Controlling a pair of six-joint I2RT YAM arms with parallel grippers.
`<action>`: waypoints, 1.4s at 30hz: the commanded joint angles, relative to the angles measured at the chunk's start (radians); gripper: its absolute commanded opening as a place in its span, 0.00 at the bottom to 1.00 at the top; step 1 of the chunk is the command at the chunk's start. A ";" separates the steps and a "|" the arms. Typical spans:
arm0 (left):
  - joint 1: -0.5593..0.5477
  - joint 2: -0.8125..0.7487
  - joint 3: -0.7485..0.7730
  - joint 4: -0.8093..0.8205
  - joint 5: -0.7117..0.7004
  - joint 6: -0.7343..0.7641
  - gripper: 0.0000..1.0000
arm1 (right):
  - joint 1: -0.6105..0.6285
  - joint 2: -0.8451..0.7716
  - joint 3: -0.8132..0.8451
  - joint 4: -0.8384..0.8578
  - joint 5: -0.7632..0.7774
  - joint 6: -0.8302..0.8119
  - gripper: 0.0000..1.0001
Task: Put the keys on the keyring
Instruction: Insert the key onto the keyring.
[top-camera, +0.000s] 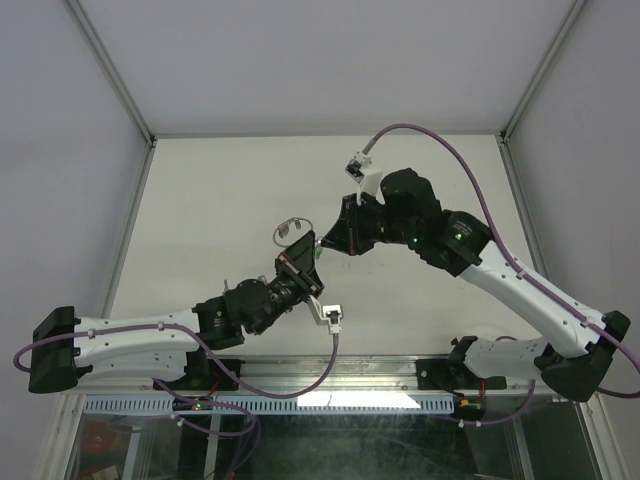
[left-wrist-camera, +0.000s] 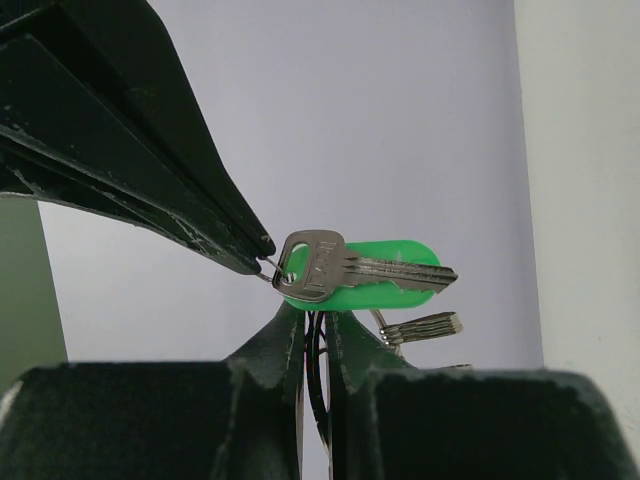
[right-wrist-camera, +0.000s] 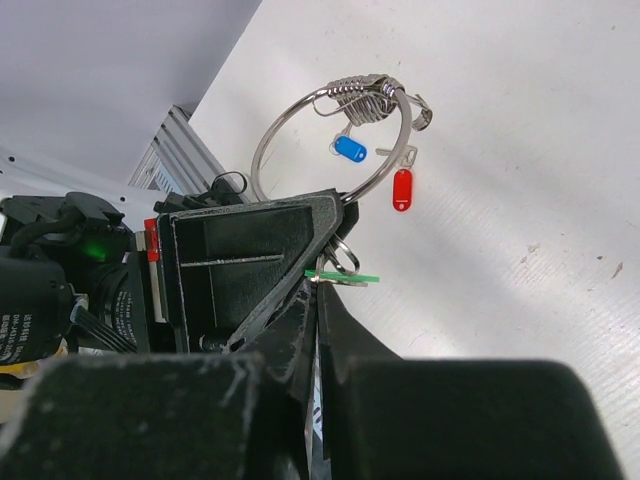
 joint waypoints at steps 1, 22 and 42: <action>-0.011 0.002 0.017 0.058 -0.028 0.030 0.00 | 0.005 0.004 0.055 0.030 0.020 0.014 0.00; -0.013 0.006 0.009 0.082 -0.046 0.049 0.00 | 0.004 0.039 0.080 -0.021 0.056 0.080 0.00; -0.013 0.035 -0.004 0.154 -0.060 0.092 0.00 | 0.005 0.055 0.108 -0.050 0.082 0.126 0.00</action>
